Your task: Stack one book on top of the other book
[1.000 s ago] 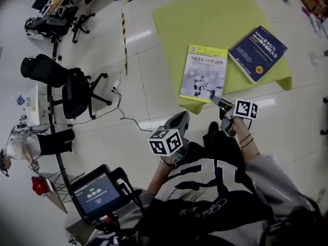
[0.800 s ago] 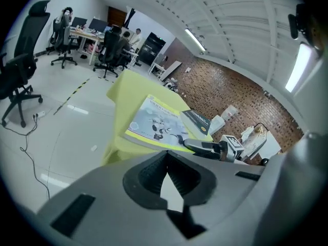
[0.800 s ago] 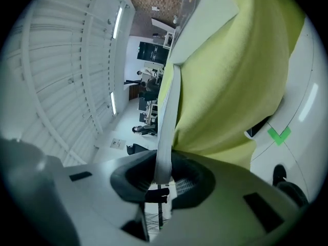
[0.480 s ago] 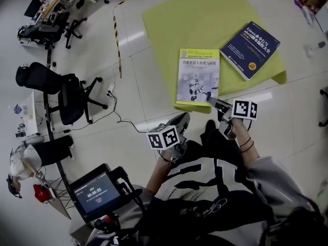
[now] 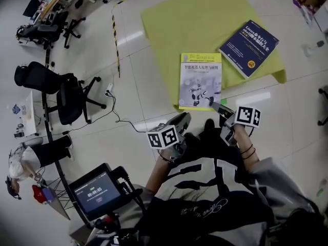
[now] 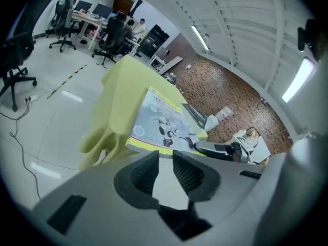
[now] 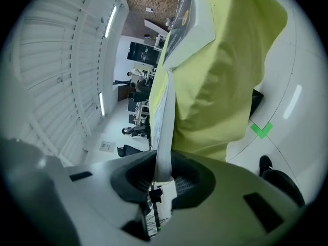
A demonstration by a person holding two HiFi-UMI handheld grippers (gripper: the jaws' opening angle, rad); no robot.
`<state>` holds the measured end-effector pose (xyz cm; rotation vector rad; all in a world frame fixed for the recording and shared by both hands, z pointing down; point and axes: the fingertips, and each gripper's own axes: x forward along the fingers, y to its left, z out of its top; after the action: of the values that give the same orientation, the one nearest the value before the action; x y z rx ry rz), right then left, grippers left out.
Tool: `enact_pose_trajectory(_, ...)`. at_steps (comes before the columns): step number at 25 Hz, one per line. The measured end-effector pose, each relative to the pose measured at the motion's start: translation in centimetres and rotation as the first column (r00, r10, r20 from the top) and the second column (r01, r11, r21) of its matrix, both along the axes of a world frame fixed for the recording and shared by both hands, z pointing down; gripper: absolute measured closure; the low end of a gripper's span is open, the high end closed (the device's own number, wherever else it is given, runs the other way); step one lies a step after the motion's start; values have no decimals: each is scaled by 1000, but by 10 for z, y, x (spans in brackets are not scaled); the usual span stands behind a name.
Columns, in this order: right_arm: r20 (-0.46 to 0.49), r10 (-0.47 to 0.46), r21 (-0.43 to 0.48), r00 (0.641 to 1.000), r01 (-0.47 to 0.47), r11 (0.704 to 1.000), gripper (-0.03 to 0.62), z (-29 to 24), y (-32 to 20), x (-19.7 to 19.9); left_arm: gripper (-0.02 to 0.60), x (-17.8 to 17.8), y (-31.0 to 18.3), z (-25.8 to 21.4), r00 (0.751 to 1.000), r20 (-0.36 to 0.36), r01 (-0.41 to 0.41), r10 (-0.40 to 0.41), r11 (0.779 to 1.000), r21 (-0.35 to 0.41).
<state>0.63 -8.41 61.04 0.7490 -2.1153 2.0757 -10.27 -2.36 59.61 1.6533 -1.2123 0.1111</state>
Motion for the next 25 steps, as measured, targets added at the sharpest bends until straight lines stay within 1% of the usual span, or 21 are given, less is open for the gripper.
enact_pose_trajectory(3,9,-9,35,1000,9,999,523,-7,14,10,405,8,6,4,997,-72,-25,26,1000,6)
enact_pose_trajectory(5,12,-26,58,1000,25,998,525,-8,25,18,359,12,14,7,993,-111,-50,50,999,4)
enact_pose_trajectory(8,19,-29,73,999,27,997,525,-9,34,30,359,21,27,4,977,-187,-99,98,995,1)
enact_pose_trajectory(9,20,-27,74,999,25,997,525,-10,35,34,359,22,33,6,975,-194,-116,112,993,-10)
enact_pose_trajectory(11,21,-28,77,999,26,997,526,-13,36,40,359,17,46,14,978,-162,-138,129,989,-46)
enact_pose_trajectory(12,20,-33,79,999,32,996,526,-14,36,42,359,13,52,21,982,-147,-133,122,989,-66)
enact_pose_trajectory(13,19,-41,81,999,39,996,526,-15,36,44,359,9,55,27,984,-147,-115,102,990,-84)
enact_pose_trajectory(14,17,-50,83,999,48,995,526,-15,36,47,359,6,55,32,984,-164,-90,73,991,-96)
enact_pose_trajectory(16,25,-67,89,997,65,994,526,-12,39,53,359,6,49,39,978,-203,-56,36,994,-96)
enact_pose_trajectory(17,39,-74,94,996,70,993,526,-9,42,56,359,10,43,43,977,-210,-61,42,995,-84)
enact_pose_trajectory(19,68,-92,118,993,84,990,526,-5,47,65,359,23,28,48,973,-215,-95,82,994,-53)
enact_pose_trajectory(20,68,-102,129,992,93,987,526,-4,50,70,359,29,20,50,970,-223,-111,98,993,-46)
enact_pose_trajectory(22,53,-120,142,991,111,984,526,-2,53,76,359,39,5,54,961,-247,-140,124,989,-46)
enact_pose_trajectory(25,9,-129,137,992,127,982,526,5,50,79,359,48,-12,60,940,-297,-188,166,981,-48)
